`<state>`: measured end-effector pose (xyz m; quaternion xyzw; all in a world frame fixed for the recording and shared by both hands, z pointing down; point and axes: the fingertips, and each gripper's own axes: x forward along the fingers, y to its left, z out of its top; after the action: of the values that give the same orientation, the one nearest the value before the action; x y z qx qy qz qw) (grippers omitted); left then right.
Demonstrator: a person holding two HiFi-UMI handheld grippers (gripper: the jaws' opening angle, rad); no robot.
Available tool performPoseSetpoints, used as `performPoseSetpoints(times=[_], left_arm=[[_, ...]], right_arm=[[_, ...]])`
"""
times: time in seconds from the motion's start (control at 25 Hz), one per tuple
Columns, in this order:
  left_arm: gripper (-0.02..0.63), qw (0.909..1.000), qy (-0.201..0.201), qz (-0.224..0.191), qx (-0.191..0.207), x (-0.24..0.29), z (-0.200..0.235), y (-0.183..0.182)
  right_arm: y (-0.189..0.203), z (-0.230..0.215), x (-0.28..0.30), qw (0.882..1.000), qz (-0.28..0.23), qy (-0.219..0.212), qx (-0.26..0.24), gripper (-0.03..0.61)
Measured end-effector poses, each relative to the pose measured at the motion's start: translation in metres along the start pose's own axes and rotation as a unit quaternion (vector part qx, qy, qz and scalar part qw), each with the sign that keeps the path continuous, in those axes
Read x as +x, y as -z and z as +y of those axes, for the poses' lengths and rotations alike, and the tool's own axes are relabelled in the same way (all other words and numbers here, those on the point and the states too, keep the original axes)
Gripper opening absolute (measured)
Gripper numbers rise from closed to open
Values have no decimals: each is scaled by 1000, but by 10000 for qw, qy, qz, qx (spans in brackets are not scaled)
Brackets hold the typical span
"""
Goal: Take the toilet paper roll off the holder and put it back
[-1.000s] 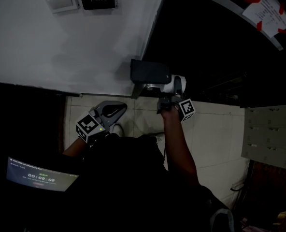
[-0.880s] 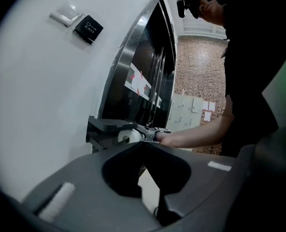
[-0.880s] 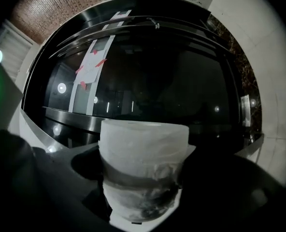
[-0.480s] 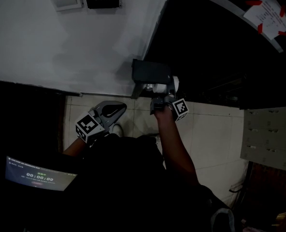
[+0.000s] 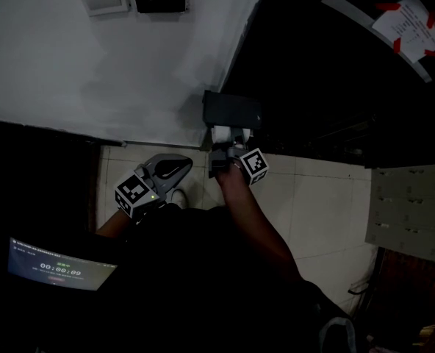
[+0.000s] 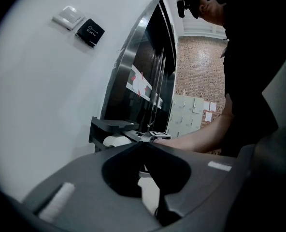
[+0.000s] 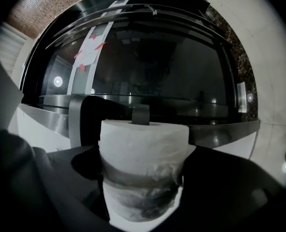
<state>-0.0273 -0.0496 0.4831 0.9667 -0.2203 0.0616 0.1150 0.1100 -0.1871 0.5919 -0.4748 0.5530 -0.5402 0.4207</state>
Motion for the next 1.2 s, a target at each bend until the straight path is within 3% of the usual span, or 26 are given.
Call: performPoseSetpoints(times=[0.48,0.8,0.96,1.12,1.2], left_arm=[[3,10000,48,-14,-28,3,1,2],[3,9999,135,-14,-37,12,-1,-2],[3,9998,187,-20,-12,19,-2,-4],[3,9998,197,-23,-8,22,-2,-6],[3,9998,183,-27,4,23,-2,-6]], right_arm=[[9,-2,-7,9998,161,-72,13,468],[17,-11,-49,9991,400,29,113,469],[16,-4,-71,9980,607,77,-144,469],[7,5,-86,9926,891,-71,-822,469],[1,2,-94,9914,933,-22,-922,469]])
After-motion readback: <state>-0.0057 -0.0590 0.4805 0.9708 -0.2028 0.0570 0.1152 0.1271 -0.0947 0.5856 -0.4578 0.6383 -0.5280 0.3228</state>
